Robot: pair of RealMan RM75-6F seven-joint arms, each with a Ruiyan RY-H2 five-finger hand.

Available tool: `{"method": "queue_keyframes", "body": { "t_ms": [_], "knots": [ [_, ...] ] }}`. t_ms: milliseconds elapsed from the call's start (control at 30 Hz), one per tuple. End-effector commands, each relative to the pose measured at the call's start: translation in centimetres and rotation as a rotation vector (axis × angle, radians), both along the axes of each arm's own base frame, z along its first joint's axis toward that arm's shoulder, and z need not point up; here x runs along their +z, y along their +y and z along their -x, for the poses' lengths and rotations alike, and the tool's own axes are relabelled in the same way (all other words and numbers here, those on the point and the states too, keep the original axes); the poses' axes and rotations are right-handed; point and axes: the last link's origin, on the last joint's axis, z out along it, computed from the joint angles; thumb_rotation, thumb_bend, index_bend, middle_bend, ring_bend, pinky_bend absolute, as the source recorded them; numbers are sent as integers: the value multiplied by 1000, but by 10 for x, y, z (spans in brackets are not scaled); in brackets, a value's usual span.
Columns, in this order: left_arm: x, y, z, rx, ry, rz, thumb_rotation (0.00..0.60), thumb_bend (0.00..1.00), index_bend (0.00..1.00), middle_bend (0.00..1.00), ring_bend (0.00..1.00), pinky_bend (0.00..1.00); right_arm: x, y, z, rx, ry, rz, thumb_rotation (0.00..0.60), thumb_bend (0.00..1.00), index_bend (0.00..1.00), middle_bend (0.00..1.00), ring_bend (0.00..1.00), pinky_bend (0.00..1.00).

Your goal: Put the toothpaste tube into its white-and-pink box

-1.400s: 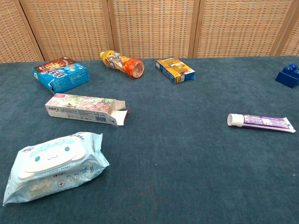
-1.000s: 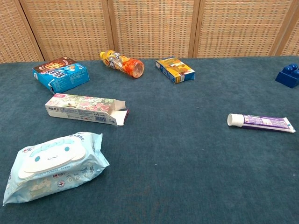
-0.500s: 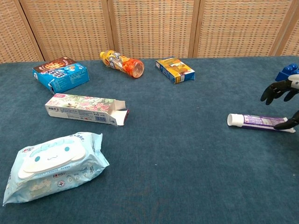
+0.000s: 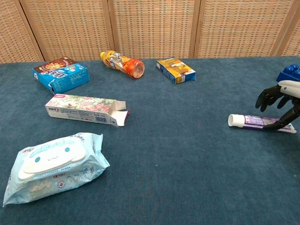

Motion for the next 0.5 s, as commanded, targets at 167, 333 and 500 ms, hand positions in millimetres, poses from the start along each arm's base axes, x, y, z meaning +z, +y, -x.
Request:
{"method": "queue_keyframes", "body": {
  "t_ms": [167, 333, 500],
  "knots": [
    [1, 0, 0, 1, -8, 1, 600, 172, 0, 0, 0, 0, -12, -2, 2, -17, 9, -14, 600, 224, 353, 366, 255, 264],
    [2, 0, 1, 4, -11, -1, 600, 173, 0, 0, 0, 0, -17, -4, 7, -20, 29, -14, 600, 238, 358, 371, 256, 264],
    [2, 1, 1, 8, -11, -1, 600, 172, 0, 0, 0, 0, -18, -8, 13, -19, 65, -11, 600, 265, 370, 380, 258, 264]
  ]
}}
